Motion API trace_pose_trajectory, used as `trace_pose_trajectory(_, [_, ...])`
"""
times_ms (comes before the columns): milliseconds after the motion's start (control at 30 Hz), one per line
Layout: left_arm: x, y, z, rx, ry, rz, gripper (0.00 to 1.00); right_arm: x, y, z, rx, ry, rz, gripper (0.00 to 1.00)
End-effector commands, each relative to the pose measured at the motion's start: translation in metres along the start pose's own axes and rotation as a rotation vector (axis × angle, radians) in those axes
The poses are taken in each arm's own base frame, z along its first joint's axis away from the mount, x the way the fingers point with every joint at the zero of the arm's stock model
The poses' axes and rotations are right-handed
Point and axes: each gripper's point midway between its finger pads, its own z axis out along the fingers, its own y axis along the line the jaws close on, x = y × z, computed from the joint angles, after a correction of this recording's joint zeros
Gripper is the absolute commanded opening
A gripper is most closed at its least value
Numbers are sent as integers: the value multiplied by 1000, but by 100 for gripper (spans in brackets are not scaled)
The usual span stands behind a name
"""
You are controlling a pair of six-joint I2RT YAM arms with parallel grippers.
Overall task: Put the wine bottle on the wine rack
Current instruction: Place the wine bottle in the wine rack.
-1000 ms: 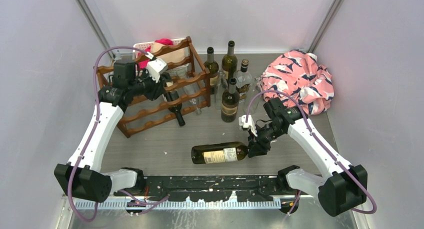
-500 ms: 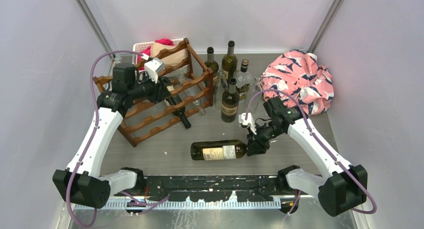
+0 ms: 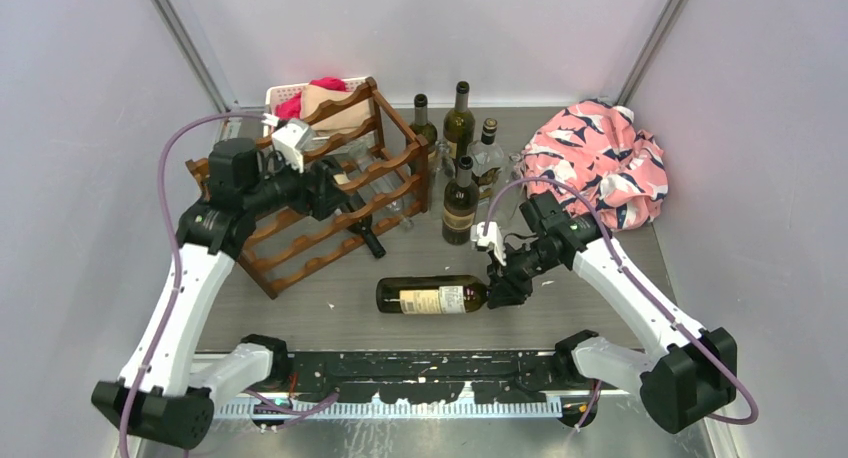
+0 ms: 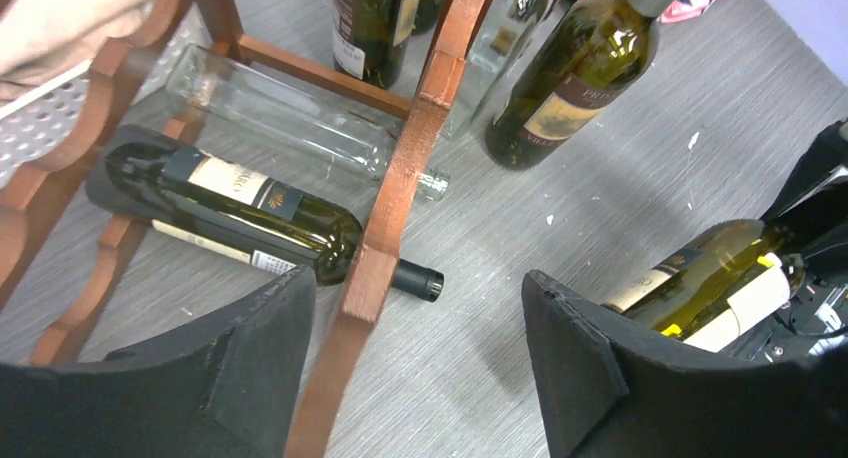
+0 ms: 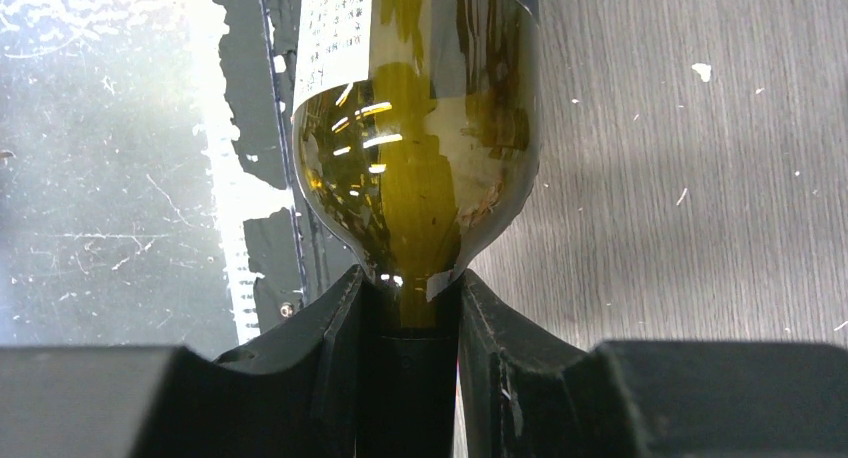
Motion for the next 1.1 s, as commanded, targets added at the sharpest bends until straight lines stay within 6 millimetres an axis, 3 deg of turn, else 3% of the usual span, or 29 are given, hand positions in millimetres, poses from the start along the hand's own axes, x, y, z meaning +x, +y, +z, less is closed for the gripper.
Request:
trace_pose_trajectory(0, [-25,-15,-35,-41,-120,-8,77,-40,4,-9,-3,-82,-94,1])
trace_pose_trajectory(300, [-30,-38,-82,-70,-281,-48,84,-39,20,-27,-50,88,-67,1])
trace_pose_trajectory(467, [-31,-44,-97,-81,-342,-42,90,-59,28,-30,-3,100,-82,1])
trace_pose_trajectory(733, [-44,-46,-104,-80,-462,12,97,-116,16,14,240,-182,-107,1])
trace_pose_trajectory(933, [-34,-26,-91,-149,-490,93,97,-140,16,53,309,-282,-71,1])
trace_pose_trajectory(1067, [-28,-22,-94,-181,-519,129,97,-164,24,63,330,-365,-122,1])
